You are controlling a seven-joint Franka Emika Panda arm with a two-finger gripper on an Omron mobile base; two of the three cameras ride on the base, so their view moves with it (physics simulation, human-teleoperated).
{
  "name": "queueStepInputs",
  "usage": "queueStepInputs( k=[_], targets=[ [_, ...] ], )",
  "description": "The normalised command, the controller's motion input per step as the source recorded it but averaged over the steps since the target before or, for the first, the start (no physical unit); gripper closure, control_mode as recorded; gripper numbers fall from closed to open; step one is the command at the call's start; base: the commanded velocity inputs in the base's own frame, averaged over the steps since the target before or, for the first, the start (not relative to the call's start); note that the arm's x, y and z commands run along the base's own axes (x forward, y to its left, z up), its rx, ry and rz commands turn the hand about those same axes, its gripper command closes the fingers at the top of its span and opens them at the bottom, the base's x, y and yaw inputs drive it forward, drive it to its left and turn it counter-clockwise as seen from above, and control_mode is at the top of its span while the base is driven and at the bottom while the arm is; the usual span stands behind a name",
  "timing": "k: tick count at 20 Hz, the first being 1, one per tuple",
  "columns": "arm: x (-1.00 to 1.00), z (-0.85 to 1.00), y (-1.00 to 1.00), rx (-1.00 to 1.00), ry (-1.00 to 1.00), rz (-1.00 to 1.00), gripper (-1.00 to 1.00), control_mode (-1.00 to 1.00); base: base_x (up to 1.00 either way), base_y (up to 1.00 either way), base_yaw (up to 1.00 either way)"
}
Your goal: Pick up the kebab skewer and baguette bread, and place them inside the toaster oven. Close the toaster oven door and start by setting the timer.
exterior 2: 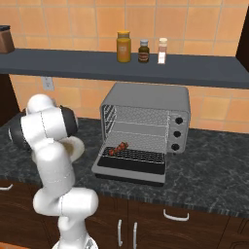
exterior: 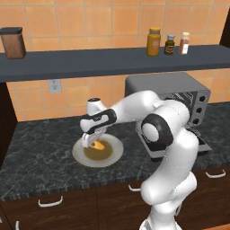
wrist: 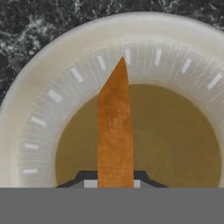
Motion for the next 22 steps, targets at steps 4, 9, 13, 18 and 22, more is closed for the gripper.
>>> queueStepInputs(
  k=[4,9,13,18,22],
  targets=[
    [-0.78,0.39,-0.8,0.04,-0.1,-0.04,1.0,-1.0,0.0,0.0,0.0],
    [-0.34,0.67,-0.91,0.0,-0.13,-0.17,1.0,-1.0,0.0,0.0,0.0],
    [-0.29,0.8,-1.0,0.05,-0.06,-0.22,1.0,-1.0,0.0,0.0,0.0],
    [-0.36,0.55,-0.99,0.05,-0.06,-0.23,1.0,-1.0,0.0,0.0,0.0],
    [-0.15,0.33,-1.0,0.03,-0.03,-0.25,1.0,-1.0,0.0,0.0,0.0]
  ],
)
